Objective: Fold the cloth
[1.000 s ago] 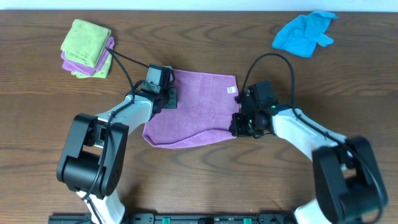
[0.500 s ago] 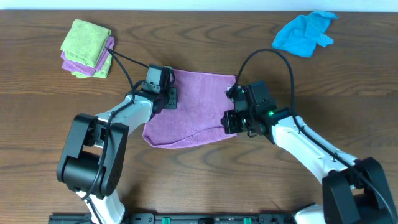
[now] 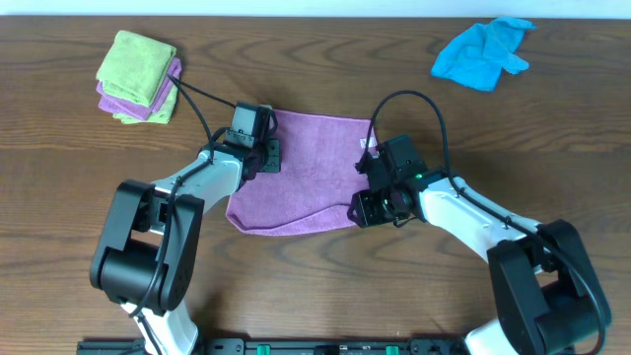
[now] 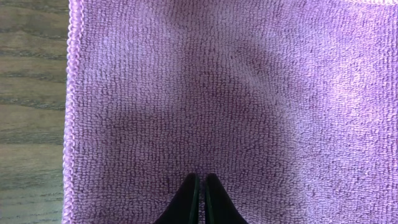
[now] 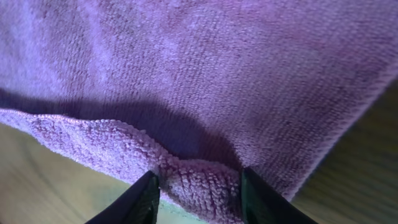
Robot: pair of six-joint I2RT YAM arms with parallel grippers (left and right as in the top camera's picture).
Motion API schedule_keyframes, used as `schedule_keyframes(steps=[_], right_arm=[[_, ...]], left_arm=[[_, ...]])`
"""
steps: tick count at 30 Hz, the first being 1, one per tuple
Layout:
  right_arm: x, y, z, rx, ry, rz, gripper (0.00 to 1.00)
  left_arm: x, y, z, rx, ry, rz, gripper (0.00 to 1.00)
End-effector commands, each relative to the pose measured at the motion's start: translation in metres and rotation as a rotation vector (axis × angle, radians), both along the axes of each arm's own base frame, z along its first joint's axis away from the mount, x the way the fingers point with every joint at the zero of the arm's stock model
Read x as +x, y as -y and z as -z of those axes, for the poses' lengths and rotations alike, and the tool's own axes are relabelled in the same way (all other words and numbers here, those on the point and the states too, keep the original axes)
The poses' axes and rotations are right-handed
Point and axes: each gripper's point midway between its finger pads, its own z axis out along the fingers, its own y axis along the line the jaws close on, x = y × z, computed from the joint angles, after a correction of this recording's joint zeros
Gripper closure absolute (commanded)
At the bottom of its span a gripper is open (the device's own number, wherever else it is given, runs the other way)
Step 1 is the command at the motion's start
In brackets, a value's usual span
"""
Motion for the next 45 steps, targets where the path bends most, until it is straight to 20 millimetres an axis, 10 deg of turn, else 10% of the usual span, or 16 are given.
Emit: schedule_keyframes(steps=[1, 21, 34, 45], right_arm=[[-0.008, -0.012, -0.006, 0.081, -0.02, -0.064, 0.62], [-0.075, -0.008, -0.013, 0.118, -0.332, -0.08, 0.8], [-0.037, -0.032, -0.065, 0.252, -0.066, -0.128, 0.85], [-0.037, -0.053, -0.009, 0.108, -0.061, -0.18, 0.87]], left_arm=[[-0.004, -0.004, 0.009, 0.008, -0.028, -0.02, 0.93], [-0.004, -0.004, 0.009, 0.007, -0.026, -0.02, 0.92], [-0.005, -0.004, 0.009, 0.008, -0.029, -0.02, 0.93], [-0.005, -0.004, 0.009, 0.008, -0.03, -0.021, 0.93]])
